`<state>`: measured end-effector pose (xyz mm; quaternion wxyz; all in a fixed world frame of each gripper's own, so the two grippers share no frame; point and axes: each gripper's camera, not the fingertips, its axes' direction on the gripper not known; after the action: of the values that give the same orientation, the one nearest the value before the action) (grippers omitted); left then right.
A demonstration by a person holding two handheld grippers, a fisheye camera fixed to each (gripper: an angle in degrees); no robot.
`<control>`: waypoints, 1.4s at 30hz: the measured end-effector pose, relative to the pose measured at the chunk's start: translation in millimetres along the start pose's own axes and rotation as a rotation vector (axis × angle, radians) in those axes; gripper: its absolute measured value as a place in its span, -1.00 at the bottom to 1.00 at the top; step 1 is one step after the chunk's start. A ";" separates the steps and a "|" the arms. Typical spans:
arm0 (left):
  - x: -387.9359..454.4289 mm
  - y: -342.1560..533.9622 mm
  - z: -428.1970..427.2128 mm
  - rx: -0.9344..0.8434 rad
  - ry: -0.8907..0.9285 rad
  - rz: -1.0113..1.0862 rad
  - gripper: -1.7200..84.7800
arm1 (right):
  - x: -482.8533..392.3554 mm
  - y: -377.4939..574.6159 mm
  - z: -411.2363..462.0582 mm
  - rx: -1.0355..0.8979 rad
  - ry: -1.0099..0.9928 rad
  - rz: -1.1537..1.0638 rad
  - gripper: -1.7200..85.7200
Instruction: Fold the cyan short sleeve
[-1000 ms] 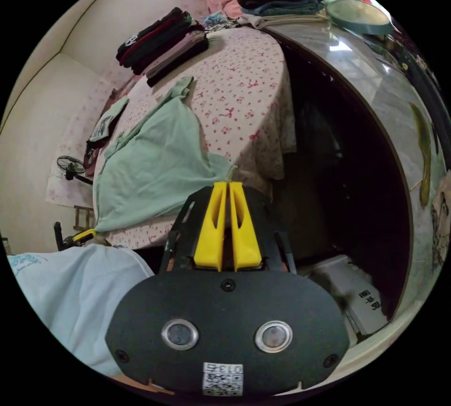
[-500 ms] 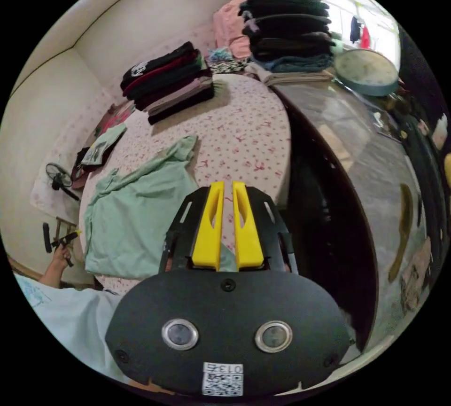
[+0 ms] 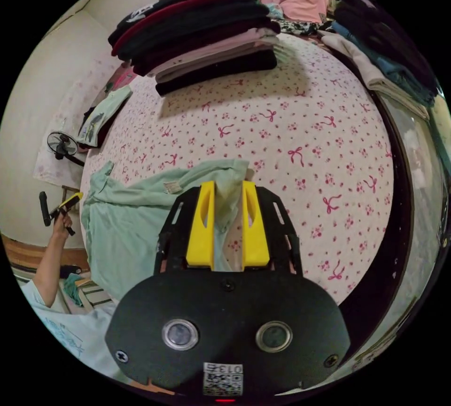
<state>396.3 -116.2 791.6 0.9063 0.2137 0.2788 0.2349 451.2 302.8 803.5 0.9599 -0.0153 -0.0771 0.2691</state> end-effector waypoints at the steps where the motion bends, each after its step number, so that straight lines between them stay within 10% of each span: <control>1: 7.6 -9.4 9.1 -0.014 -0.008 0.024 -0.68 | -6.9 -4.3 3.7 -0.013 0.018 -0.018 -0.91; 9: 76.0 -32.6 49.7 -0.129 -0.079 0.242 -0.93 | -50.4 -8.2 -32.6 0.140 0.057 -0.162 -0.95; 16: 85.0 49.9 -99.3 0.321 -0.060 0.277 -0.96 | -93.0 70.1 -104.5 0.400 -0.088 -0.427 -0.95; 25: 95.8 217.4 -93.7 0.071 -0.101 0.266 -0.96 | -161.6 201.1 -6.7 -0.138 0.054 -0.614 -0.94; 42: 101.0 240.0 -103.3 0.013 -0.072 0.142 -0.95 | -97.0 136.1 8.7 -0.085 -0.109 -0.139 -0.89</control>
<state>334.3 156.9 797.3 0.8954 0.2470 0.2318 0.2889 298.1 368.6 788.9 0.9692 -0.0359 -0.1414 0.1985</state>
